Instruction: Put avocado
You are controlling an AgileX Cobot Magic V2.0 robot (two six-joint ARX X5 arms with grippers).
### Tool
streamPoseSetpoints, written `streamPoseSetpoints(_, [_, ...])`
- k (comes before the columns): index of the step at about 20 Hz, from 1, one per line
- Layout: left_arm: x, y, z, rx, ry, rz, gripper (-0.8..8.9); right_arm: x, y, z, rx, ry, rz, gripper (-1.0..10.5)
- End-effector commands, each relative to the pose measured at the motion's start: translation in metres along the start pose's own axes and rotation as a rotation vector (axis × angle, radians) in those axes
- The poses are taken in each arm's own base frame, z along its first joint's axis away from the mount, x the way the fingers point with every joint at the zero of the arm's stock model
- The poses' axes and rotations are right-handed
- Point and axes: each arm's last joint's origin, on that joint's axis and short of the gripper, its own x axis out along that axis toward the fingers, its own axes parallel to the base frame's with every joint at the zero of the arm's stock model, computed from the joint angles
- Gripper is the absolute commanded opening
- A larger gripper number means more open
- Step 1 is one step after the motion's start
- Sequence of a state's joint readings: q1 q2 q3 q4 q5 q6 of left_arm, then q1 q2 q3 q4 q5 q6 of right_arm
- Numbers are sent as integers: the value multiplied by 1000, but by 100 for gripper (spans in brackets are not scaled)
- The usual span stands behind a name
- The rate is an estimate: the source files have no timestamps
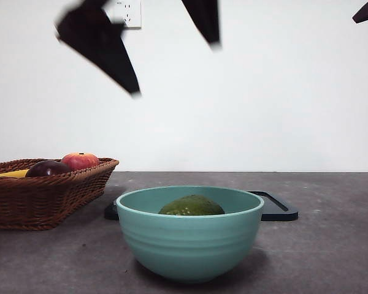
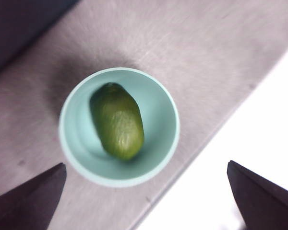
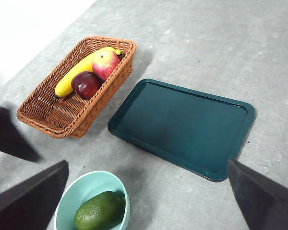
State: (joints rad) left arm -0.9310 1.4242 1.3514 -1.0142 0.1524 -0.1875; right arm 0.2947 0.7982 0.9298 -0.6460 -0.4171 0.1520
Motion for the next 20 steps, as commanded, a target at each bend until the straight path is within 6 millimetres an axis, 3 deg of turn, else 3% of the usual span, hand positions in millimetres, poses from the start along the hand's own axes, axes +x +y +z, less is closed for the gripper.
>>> streamPoseSetpoints(1, [-31,-2,-5,53,-78,-4,557,-3,3,6,6,-25,11,592])
streamPoseSetpoints(7, [-110,6,-52,159,-268,23,557,-3,3,6,10,-25,11,592])
streamPoseSetpoints(11, [-144,7,-91,178,-427,25,556,-3,3,6,17,-25,11,592])
streamPoseSetpoints(15, [-149,11,-136,151,-634,-7,552,-3,3,6,18,-25,11,592])
streamPoseSetpoints(20, [-119,22,-182,99,-691,-15,552,-2,3,6,18,-25,10,592])
